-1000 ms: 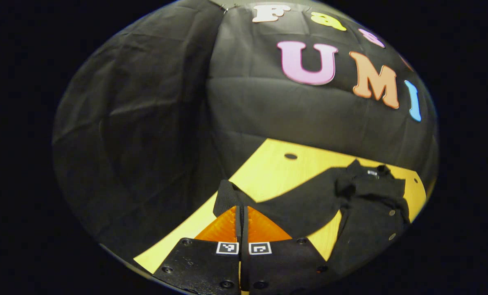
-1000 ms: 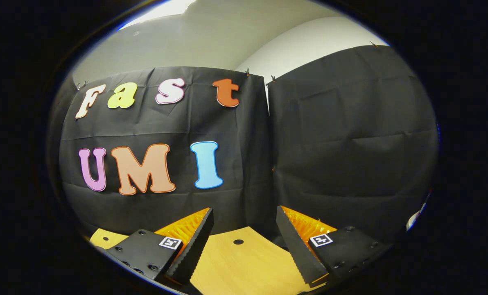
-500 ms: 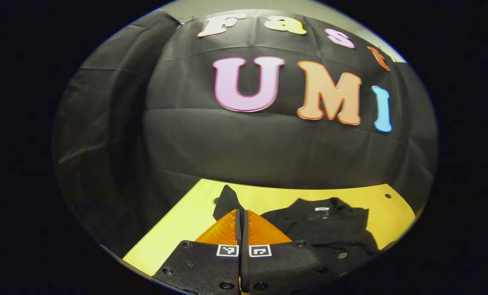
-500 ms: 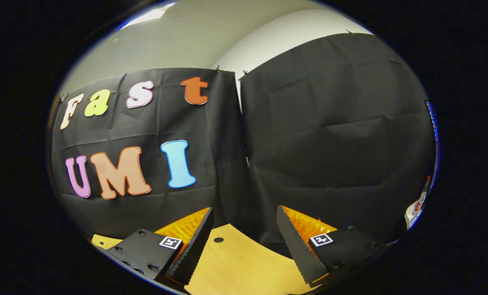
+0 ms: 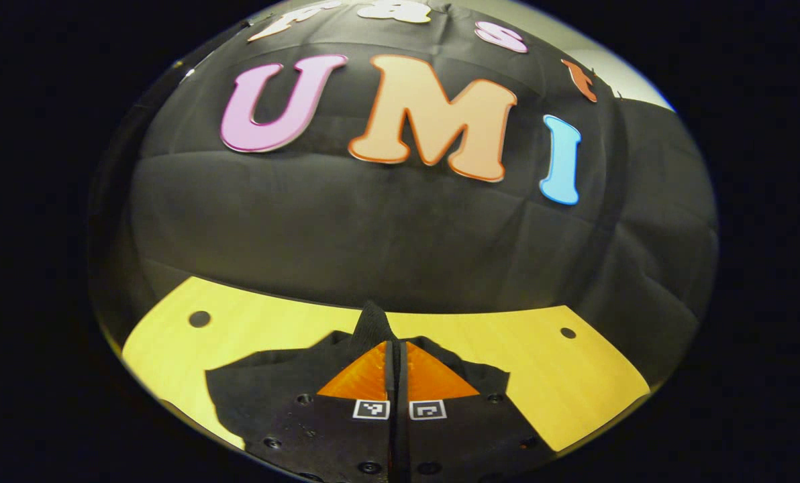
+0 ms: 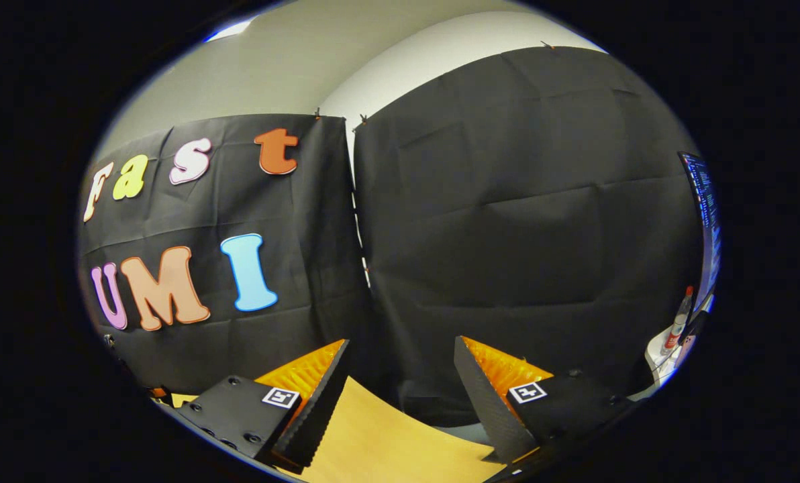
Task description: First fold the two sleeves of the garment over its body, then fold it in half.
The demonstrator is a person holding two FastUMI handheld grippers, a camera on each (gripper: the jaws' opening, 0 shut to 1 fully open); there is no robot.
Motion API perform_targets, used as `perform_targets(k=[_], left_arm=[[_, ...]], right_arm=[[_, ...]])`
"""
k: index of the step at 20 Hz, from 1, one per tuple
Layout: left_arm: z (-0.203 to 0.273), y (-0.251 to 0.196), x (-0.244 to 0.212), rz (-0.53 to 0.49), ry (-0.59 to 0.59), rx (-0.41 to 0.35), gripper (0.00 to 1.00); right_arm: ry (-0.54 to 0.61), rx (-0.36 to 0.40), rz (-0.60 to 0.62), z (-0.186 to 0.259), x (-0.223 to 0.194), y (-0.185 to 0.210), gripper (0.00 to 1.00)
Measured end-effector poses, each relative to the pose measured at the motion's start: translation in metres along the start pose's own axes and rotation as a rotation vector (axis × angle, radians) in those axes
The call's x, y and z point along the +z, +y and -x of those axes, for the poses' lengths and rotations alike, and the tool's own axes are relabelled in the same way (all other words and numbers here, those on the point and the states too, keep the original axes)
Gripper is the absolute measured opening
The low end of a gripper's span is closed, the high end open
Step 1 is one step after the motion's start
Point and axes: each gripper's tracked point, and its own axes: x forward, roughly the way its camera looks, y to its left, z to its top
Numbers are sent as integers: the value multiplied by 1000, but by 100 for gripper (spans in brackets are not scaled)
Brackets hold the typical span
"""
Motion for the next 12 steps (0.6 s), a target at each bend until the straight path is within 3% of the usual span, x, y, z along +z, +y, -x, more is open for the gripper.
perform_targets(k=[1, 2, 9, 12], left_arm=[[-8, -12, -11, -12, 25, -18, 0], [-17, -21, -18, -24, 34, -26, 0], [-35, -70, -58, 64, 107, -124, 0], [-34, -90, -67, 86, 152, -165, 47]], right_arm=[[2, -2, -5, -2, 0, -3, 92], [9, -5, -1, -5, -4, -5, 97], [59, 17, 58, -22, -28, -7, 97], [89, 31, 49, -23, -43, -8, 97]])
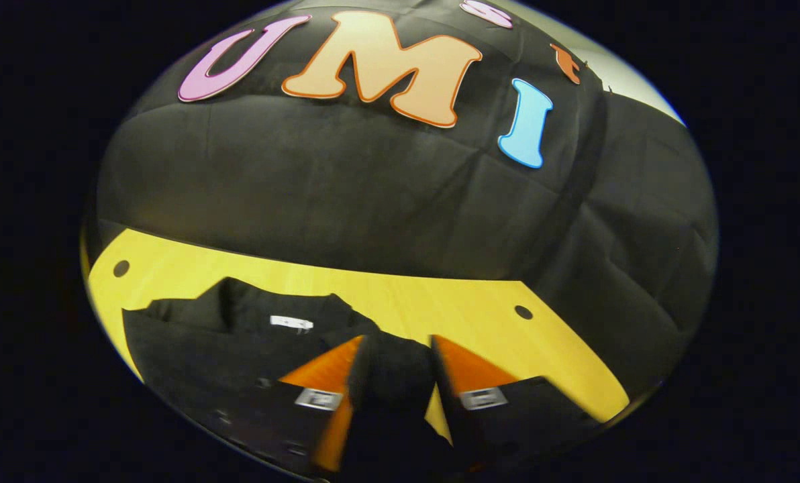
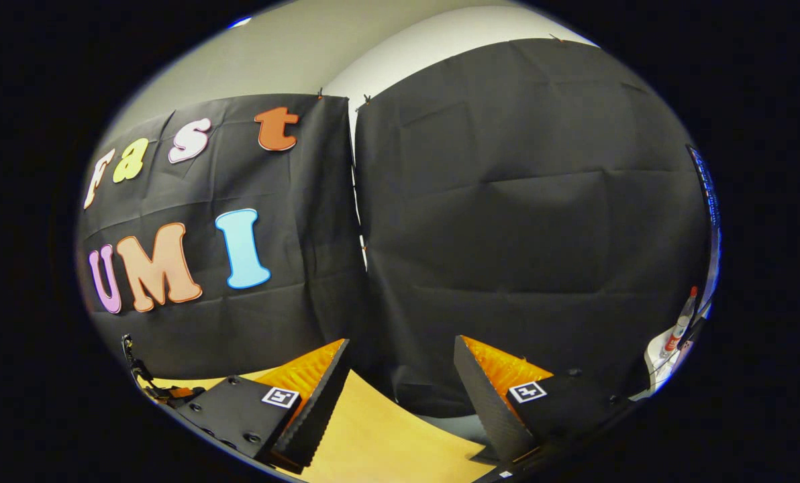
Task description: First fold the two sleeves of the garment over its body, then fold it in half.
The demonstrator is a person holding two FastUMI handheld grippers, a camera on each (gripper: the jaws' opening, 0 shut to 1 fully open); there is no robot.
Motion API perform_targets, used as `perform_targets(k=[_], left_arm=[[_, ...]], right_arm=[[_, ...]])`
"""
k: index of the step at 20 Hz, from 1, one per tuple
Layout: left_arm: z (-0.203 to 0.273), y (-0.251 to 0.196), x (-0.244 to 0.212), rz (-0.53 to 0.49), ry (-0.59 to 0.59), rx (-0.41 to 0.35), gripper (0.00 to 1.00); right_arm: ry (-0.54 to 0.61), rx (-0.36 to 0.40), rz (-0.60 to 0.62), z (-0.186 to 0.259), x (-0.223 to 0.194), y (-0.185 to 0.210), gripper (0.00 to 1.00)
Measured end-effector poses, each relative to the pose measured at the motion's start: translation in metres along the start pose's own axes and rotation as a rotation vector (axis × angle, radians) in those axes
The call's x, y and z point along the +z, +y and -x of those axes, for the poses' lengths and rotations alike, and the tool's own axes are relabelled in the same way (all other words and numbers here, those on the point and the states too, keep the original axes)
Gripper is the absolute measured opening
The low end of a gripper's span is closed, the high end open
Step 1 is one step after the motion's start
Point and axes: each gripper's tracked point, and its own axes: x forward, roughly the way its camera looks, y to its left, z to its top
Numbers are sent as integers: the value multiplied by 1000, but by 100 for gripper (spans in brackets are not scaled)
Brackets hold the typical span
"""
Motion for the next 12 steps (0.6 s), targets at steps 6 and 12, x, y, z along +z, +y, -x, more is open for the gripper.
perform_targets(k=[6, 12], left_arm=[[45, 10, 14, 9, -53, 36, 96], [152, 39, 79, -74, -248, 131, 95]], right_arm=[[21, 62, 15, -10, -12, 16, 97], [49, 228, 50, -2, -37, 79, 97]])
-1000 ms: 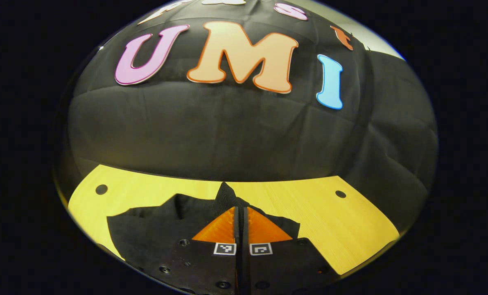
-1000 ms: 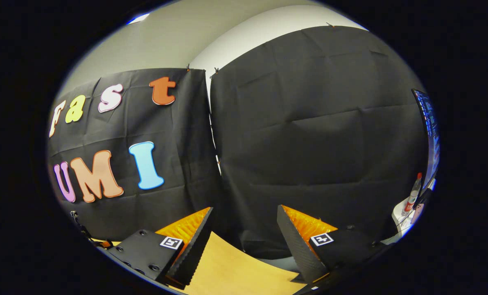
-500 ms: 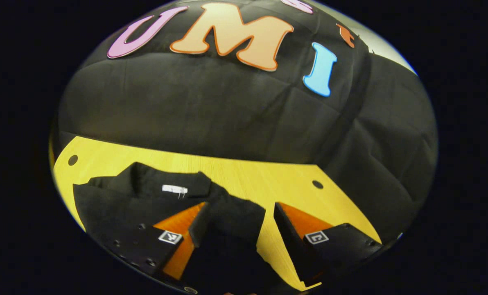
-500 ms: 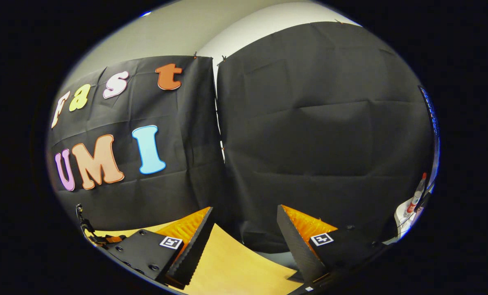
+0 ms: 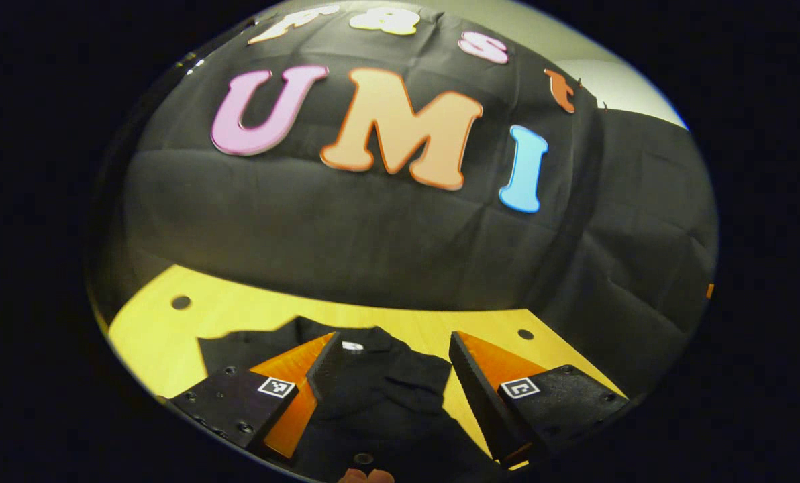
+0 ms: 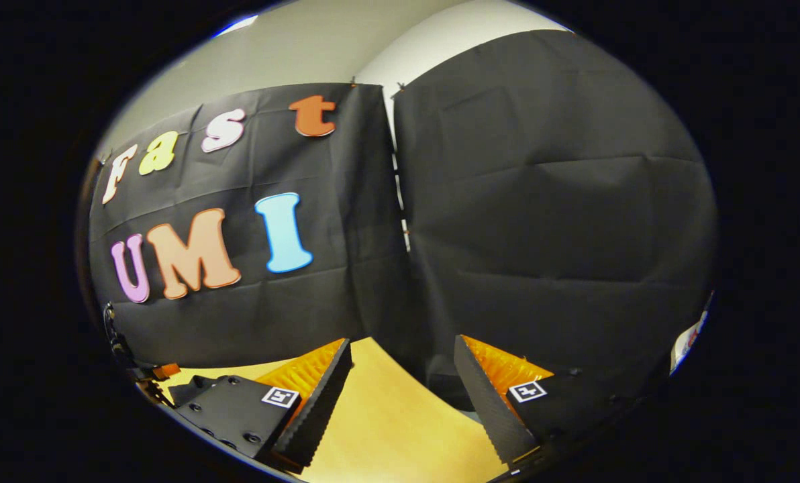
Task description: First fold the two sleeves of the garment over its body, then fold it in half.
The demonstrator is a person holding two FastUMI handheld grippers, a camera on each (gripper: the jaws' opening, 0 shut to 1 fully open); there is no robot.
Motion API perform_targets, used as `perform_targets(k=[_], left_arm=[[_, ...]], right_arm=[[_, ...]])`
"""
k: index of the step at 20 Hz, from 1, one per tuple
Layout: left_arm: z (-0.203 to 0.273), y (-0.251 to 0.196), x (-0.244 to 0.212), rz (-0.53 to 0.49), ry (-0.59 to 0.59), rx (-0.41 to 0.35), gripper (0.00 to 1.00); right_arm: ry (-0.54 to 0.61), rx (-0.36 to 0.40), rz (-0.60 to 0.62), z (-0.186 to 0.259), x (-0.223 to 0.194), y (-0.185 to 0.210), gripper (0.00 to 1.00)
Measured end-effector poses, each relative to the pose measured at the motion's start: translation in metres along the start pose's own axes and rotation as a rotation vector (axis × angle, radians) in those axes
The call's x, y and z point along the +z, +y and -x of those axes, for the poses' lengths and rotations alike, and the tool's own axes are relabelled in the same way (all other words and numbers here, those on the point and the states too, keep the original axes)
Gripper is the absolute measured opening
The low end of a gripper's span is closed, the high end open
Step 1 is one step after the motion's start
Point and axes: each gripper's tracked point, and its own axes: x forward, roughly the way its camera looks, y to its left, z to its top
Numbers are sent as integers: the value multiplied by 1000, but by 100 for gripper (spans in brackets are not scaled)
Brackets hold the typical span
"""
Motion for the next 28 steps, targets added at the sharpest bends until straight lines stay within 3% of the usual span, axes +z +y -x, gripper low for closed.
perform_targets(k=[1, 2, 5, 8, 10, 14, 17, 21, 24, 25, 27, 28], left_arm=[[22, 9, 14, -20, -46, 15, 95], [46, 21, 23, -44, -75, 34, 94], [128, 61, 17, -140, -89, 131, 92], [213, 97, -21, -173, -38, 228, 92], [263, 116, -61, -169, 35, 278, 93], [341, 136, -134, -125, 176, 301, 94], [364, 146, -164, -92, 222, 314, 94], [362, 148, -200, -42, 289, 317, 94], [347, 142, -218, 32, 321, 315, 94], [342, 139, -224, 57, 331, 316, 94], [334, 134, -237, 61, 368, 316, 95], [331, 133, -246, 48, 397, 314, 94]], right_arm=[[6, 43, 1, 3, -6, 18, 93], [9, 92, -1, 8, -15, 40, 97], [84, 221, 3, 20, -67, 99, 97], [198, 323, 17, 60, -129, 151, 93], [267, 364, 44, 88, -171, 177, 98], [421, 402, 211, 140, -272, 195, 98], [490, 416, 289, 160, -323, 199, 98], [589, 400, 350, 160, -378, 191, 98], [640, 368, 363, 156, -398, 185, 98], [662, 360, 369, 151, -408, 183, 94], [707, 349, 410, 150, -421, 179, 98], [672, 362, 422, 146, -416, 183, 98]])
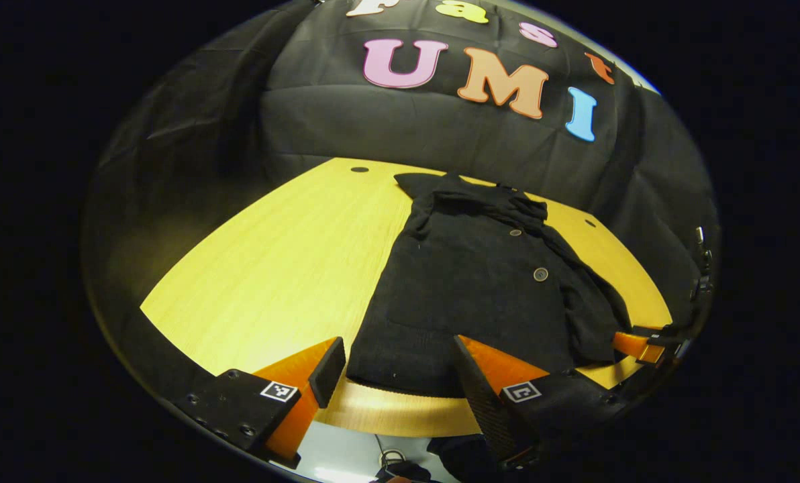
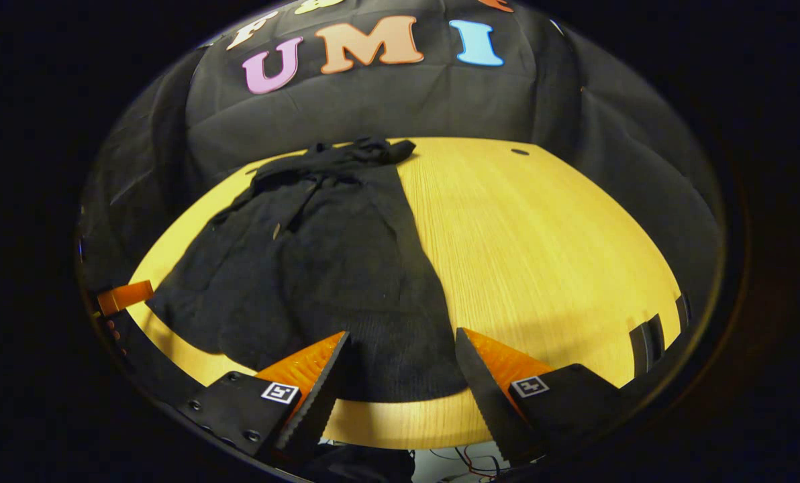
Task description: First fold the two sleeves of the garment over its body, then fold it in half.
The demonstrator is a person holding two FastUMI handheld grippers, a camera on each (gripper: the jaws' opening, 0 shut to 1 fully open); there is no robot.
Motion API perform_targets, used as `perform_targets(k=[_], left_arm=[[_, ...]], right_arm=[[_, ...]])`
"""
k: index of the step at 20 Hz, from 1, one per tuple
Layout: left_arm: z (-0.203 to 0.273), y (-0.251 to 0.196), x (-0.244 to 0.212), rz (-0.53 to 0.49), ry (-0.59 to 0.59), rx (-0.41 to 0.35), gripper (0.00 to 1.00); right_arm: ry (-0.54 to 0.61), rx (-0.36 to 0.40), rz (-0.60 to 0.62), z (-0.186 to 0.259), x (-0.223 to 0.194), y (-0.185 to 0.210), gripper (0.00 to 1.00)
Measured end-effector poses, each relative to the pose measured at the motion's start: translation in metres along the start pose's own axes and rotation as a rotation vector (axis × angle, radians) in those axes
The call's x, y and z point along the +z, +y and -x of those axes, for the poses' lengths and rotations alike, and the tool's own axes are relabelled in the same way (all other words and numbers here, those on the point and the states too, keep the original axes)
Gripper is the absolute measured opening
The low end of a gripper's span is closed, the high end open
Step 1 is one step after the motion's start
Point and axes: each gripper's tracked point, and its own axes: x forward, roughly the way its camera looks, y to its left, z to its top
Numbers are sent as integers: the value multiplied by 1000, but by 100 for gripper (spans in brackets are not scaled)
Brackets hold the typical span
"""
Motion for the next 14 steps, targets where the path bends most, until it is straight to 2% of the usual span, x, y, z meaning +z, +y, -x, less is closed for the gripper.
perform_targets(k=[3, 6, 7, 8, 9, 11, 12, 13, 14], left_arm=[[-8, 0, -16, -53, 52, 20, 95], [-10, 2, -20, -142, 42, 39, 96], [-10, 2, -17, -136, 32, 39, 98], [-12, 4, -18, -121, 49, 44, 94], [-13, 5, -17, -108, 39, 54, 93], [-14, 9, -16, -84, 38, 85, 87], [-16, 7, -14, -79, 39, 86, 76], [-16, 2, -16, -78, 44, 83, 65], [-18, -2, -14, -80, 44, 78, 54]], right_arm=[[9, 12, 16, -3, -7, 0, 99], [10, 15, 15, 0, -6, 0, 99], [13, 14, 13, 1, -7, 1, 94], [19, 20, 13, 3, -6, 2, 95], [23, 27, 18, 1, -7, 6, 90], [29, 45, 36, -1, -6, 12, 71], [35, 58, 41, -2, -6, 16, 67], [41, 70, 41, -2, -6, 18, 52], [47, 79, 41, -3, -6, 20, 44]])
